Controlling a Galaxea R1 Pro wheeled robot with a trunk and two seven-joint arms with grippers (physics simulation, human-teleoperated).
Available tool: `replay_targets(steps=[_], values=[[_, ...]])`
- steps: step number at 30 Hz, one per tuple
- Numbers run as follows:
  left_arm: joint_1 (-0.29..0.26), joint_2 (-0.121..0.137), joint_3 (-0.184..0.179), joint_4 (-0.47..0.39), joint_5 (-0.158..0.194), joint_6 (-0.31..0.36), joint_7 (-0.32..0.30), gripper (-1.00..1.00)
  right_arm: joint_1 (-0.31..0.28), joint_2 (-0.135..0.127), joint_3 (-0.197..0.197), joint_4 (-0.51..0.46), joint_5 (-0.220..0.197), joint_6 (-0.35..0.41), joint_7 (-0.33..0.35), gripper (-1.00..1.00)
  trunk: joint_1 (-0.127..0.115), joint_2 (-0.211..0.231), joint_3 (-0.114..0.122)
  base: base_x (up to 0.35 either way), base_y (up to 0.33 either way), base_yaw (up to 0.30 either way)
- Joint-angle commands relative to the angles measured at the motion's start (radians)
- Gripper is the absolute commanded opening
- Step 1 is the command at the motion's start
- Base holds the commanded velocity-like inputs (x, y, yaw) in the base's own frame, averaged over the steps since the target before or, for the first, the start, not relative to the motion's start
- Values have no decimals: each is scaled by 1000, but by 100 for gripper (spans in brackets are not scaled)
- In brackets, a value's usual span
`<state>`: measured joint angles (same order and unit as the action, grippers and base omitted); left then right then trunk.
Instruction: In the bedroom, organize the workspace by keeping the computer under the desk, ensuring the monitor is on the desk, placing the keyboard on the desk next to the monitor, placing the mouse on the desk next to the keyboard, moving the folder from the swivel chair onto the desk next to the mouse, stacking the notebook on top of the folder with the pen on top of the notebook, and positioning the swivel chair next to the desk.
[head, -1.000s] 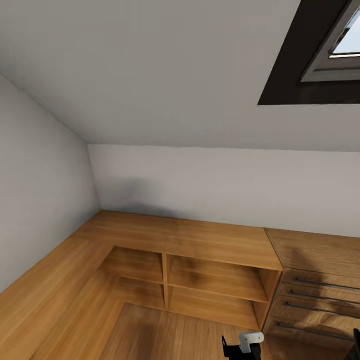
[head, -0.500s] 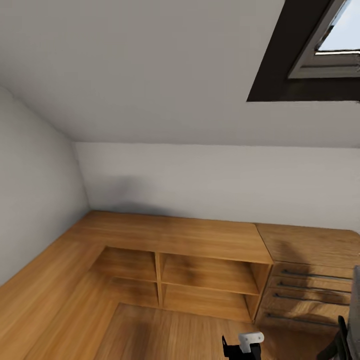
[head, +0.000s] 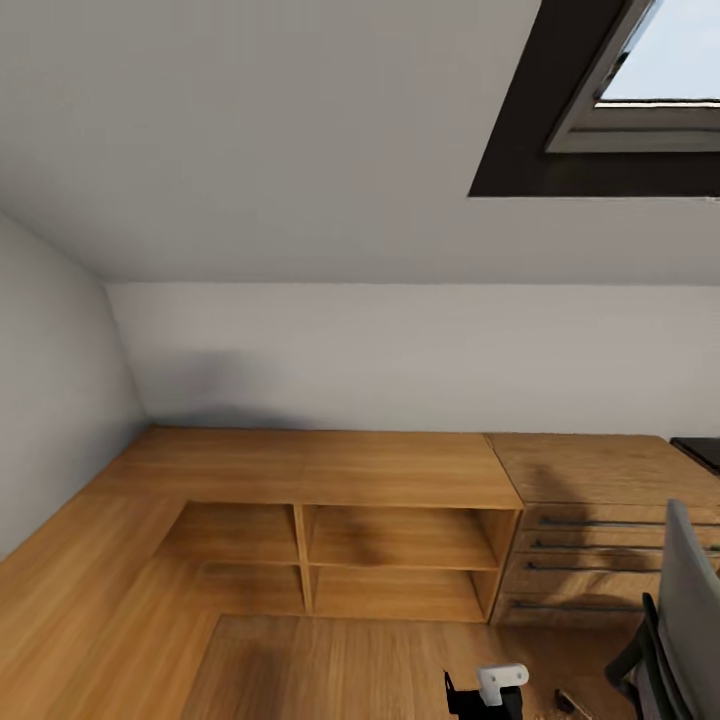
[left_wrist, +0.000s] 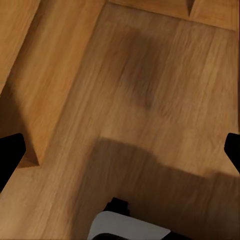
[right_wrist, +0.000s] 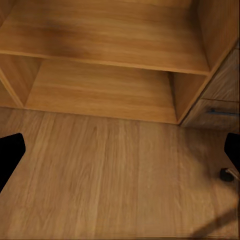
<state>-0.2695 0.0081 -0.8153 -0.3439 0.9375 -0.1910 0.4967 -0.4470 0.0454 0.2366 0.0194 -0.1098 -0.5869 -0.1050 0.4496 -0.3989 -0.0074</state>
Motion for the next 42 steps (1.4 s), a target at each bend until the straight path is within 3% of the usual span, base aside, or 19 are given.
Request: replay_targets(steps=[1,19,35,42], values=[[0,0,-8,-1,10,-5,5,100,-1,1,9,2,-10,-4,-1,100,0,-1,-2,0,5,-262],[0,1,-8,-1,10,-5,5,100,-1,1,9,2,-7,-4,-1,100,0,-1,-10,1,15,-272],[0,1,-8,-1,9,-5,5,100,-1,1,9,2,-7,-4,-1,100,0,-1,-11,120,267,-282],[0,1,-8,-1,10,-5,5,100,-1,1,9,2,-7,-4,-1,100,0,-1,-11,72,89,-285]])
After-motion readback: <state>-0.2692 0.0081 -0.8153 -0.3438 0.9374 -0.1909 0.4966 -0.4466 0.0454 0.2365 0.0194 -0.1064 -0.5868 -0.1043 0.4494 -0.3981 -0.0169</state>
